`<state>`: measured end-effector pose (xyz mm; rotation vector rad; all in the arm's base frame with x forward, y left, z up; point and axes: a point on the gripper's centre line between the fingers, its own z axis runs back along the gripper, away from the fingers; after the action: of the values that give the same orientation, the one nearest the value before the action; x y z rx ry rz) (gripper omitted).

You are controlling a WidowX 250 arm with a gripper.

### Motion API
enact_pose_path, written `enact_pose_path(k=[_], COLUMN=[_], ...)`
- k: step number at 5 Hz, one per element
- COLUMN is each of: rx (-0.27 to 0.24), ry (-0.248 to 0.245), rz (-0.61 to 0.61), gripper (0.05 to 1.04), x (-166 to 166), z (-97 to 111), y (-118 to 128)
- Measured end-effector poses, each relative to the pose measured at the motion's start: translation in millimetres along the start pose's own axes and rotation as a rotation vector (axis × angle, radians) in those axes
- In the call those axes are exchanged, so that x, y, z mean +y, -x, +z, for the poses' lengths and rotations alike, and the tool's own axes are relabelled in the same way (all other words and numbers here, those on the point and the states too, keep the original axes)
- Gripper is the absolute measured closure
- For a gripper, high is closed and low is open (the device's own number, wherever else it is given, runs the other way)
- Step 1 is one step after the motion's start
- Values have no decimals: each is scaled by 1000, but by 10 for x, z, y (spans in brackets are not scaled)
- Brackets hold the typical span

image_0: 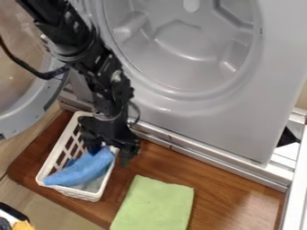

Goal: Move the white basket to the right side of the green towel

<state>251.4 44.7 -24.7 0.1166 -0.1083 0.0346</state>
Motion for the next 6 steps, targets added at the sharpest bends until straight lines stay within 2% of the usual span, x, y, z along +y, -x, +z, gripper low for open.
enact_pose_path(k=[1,2,3,4,5,6], rx=[19,50,73,50,28,28], ry=[-21,-65,-75,-66,-59,-44], rz=[9,-30,-74,-78,-53,-44], gripper=[120,396,703,901,970,978], x=[38,33,-24,-33,49,69], z=[-97,-74,-51,6,64,148], y=[16,35,41,23,-6,-22])
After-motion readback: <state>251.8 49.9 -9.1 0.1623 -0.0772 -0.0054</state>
